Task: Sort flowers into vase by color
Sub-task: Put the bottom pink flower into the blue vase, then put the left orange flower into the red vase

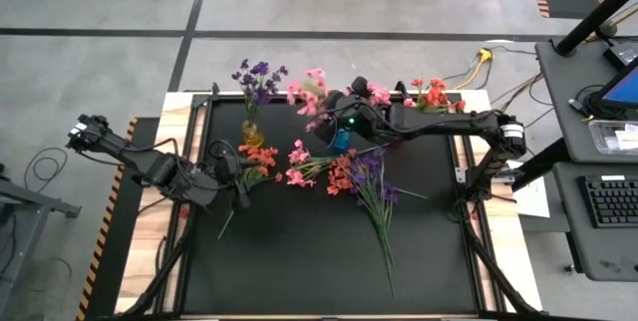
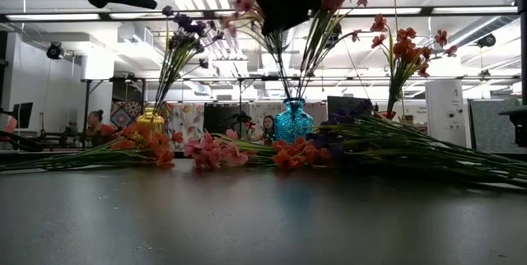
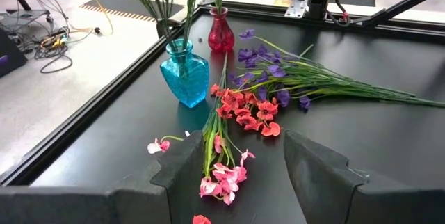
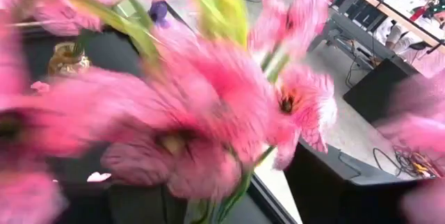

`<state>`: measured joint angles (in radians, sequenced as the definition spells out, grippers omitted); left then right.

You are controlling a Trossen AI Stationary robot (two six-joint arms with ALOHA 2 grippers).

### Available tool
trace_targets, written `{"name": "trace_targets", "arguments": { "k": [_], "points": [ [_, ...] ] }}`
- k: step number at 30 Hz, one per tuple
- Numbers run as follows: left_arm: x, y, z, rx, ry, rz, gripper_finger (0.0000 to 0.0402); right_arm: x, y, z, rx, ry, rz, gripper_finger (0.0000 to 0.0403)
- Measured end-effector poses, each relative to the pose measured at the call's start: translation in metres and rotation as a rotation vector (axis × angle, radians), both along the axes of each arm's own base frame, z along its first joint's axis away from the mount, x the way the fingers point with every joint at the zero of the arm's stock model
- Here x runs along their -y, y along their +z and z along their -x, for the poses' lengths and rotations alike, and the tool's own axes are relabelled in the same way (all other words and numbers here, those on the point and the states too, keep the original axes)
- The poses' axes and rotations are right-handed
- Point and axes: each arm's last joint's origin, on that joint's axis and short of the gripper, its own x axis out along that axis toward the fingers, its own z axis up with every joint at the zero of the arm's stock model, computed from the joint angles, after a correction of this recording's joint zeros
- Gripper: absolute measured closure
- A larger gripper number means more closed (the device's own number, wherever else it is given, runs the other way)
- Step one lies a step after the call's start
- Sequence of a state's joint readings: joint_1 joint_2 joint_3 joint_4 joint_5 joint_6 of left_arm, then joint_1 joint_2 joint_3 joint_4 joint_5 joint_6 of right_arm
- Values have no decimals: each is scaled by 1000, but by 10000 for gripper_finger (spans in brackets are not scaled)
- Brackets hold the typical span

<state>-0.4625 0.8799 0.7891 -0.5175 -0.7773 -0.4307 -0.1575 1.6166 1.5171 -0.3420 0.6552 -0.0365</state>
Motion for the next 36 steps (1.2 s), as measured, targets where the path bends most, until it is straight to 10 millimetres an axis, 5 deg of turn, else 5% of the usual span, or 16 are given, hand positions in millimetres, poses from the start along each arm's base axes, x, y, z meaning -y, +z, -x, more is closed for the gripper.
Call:
{"name": "trace_targets", "arguments": {
  "k": [18, 28, 36],
  "points": [
    [11, -33, -12, -140, 27, 315, 217, -47, 78, 14, 16, 156, 60, 134],
    [23, -73, -12, -529, 309, 709, 217, -59, 110, 28, -25, 204, 87, 137],
    [27, -99, -18, -688, 494, 674, 217, -60, 120, 32, -25, 224, 107, 136]
  ]
}}
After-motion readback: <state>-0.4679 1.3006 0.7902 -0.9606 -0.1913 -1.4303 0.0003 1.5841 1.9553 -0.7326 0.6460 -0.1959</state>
